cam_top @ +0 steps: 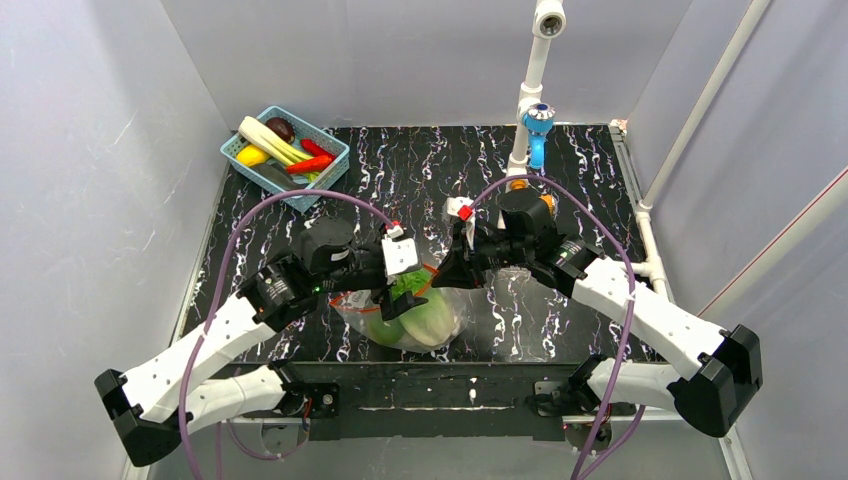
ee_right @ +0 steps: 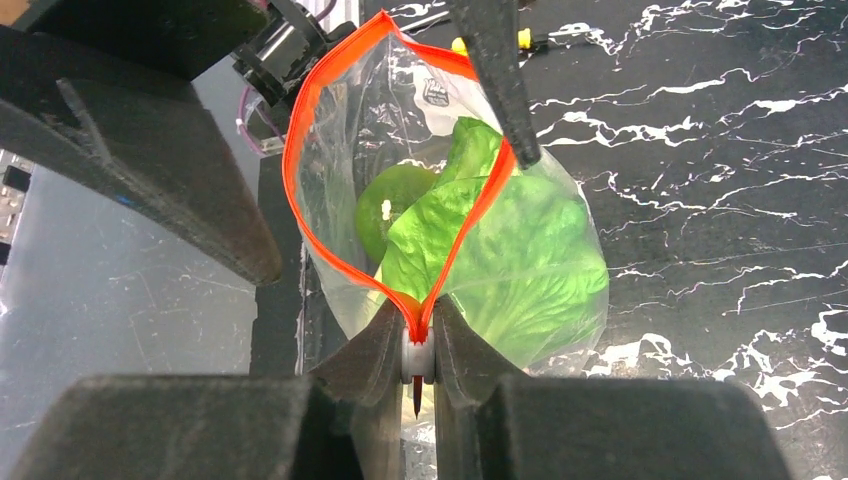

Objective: Place the food in the zip-top bag and seal the zipper
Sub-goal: Zip the zipper food storage bag at the center of the board.

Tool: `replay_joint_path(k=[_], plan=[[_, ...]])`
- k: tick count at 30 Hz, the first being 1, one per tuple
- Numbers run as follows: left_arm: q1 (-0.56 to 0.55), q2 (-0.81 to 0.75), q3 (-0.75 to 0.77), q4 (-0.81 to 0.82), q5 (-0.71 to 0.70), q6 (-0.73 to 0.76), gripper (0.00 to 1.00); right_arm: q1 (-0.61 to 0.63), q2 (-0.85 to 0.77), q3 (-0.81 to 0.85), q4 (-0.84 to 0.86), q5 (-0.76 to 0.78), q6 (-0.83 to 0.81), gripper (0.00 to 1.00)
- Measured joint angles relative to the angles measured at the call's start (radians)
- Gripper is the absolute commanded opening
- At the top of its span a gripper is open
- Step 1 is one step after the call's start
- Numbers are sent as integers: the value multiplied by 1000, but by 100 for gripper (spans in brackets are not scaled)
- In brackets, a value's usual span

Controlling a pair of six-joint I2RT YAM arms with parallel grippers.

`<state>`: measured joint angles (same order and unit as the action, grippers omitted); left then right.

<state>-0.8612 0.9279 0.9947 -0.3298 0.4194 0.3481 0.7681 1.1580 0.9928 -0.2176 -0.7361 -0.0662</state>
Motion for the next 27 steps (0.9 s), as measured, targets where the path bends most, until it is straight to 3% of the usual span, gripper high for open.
replay_joint_path(k=[7,10,13,17,19,22,25,27], plan=[[12,31,0,5,35,90,96,0,0,12,-21,-26,-16,1],[44,74,0,7,87,95,88,0,0,15,-24,-34,-20,1],[78,109,0,5,136,94,66,0,0,16,-29,-34,-24,1],[126,112,-3,-8,192,69,29,0,-3,17,-36,-30,-32,2],[136,96,-18,-5,203,54,13,0,-7,17,-36,-29,-35,12],[139,69,-43,5,215,32,0,0,-11,17,-36,-26,-34,39],[140,36,-82,25,215,5,0,0,-18,16,-21,-21,-14,60],[140,14,-116,47,209,-16,0,0,-43,-6,33,-4,11,68]])
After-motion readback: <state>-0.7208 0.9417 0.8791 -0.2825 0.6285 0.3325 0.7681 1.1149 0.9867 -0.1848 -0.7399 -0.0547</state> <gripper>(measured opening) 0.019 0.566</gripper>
